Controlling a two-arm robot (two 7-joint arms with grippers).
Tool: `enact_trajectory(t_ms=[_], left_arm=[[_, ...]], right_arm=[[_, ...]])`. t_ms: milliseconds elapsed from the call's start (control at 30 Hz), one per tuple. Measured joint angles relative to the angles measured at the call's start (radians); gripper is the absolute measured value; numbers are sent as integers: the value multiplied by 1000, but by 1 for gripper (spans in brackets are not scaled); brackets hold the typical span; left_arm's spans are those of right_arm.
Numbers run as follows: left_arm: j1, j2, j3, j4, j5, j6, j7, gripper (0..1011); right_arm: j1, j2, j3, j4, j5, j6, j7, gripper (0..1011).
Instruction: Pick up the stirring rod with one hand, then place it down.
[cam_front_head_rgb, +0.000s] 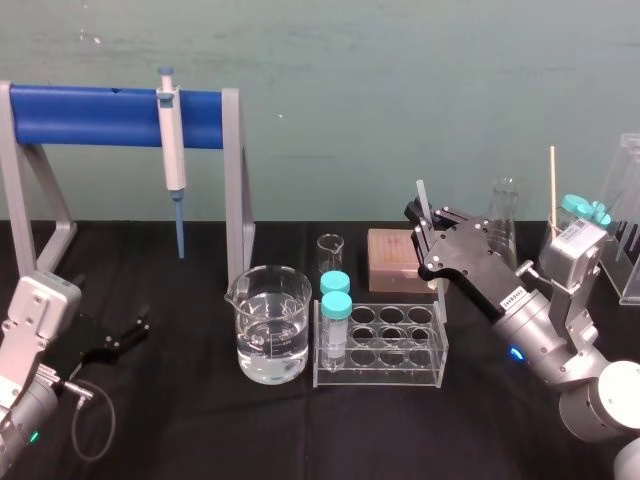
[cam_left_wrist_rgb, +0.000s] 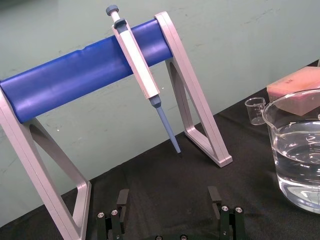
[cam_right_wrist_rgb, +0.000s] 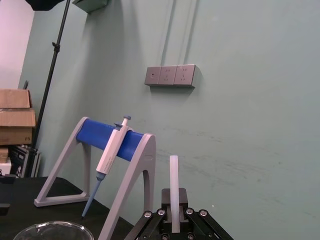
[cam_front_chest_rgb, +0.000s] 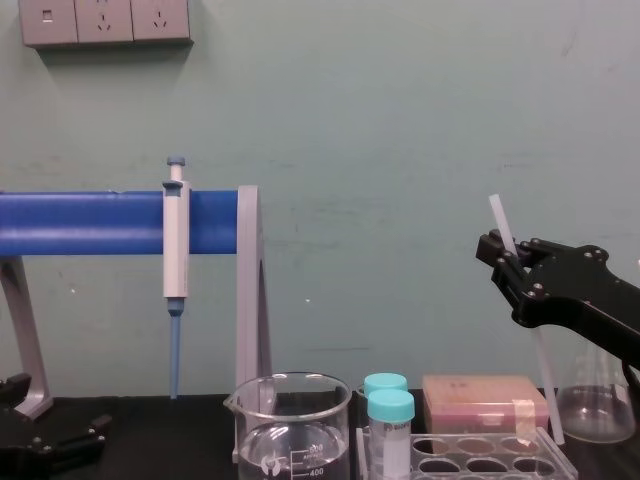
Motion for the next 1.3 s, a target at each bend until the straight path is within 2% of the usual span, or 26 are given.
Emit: enact_trajectory(t_ms=[67, 400, 933, 1300], left_arm=[[0, 0, 0, 0, 0, 0, 0, 1000], [0, 0, 0, 0, 0, 0, 0, 1000], [0, 0, 0, 0, 0, 0, 0, 1000], [0, 0, 0, 0, 0, 0, 0, 1000]], right_arm=[[0, 0, 0, 0, 0, 0, 1, 68], [10, -9, -5, 2, 39, -5, 99, 68], [15, -19, -10, 19, 66, -2, 129, 68], [29, -31, -6, 74, 101, 27, 150, 68]])
